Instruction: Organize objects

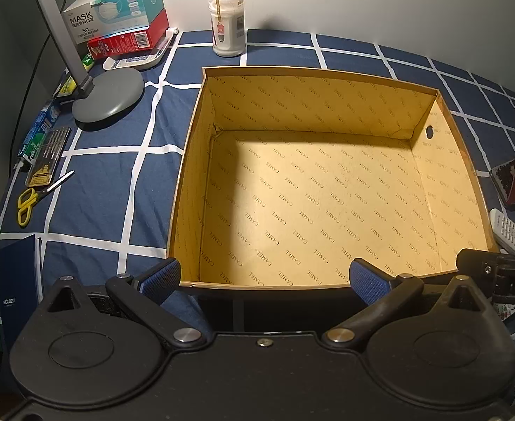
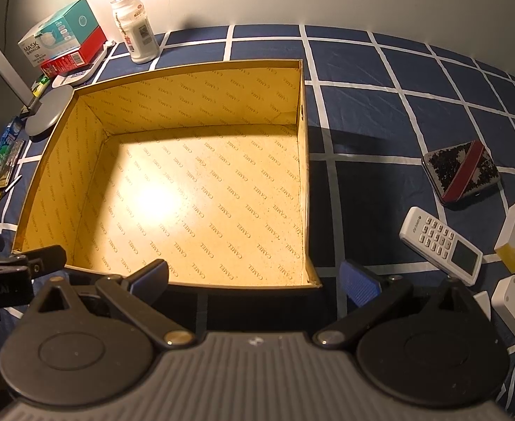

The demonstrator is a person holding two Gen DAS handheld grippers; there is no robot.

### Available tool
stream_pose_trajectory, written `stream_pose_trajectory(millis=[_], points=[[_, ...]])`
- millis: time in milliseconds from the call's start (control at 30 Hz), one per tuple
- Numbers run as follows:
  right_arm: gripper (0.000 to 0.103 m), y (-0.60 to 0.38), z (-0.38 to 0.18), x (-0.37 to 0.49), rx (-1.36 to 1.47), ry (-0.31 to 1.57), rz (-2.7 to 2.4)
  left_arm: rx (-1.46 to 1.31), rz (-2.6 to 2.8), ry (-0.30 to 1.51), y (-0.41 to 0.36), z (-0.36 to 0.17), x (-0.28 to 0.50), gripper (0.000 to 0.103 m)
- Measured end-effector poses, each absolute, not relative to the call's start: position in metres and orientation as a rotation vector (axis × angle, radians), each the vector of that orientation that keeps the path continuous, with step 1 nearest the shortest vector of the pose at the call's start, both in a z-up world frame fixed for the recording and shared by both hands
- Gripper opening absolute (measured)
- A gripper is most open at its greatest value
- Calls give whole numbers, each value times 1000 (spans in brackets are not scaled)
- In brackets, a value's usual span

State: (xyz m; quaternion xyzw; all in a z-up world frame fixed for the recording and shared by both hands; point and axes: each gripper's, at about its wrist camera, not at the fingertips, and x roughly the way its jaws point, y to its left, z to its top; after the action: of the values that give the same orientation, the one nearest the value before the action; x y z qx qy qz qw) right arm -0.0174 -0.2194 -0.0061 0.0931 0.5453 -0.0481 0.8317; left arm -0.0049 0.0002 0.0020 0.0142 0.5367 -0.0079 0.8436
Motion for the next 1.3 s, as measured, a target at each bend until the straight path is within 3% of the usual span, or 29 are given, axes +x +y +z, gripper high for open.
stream_pose_trajectory(millis=[1300], points=[[103,-220,-3,-17,207,1145,-112,36,-24,1127,-1,4,-5,103]])
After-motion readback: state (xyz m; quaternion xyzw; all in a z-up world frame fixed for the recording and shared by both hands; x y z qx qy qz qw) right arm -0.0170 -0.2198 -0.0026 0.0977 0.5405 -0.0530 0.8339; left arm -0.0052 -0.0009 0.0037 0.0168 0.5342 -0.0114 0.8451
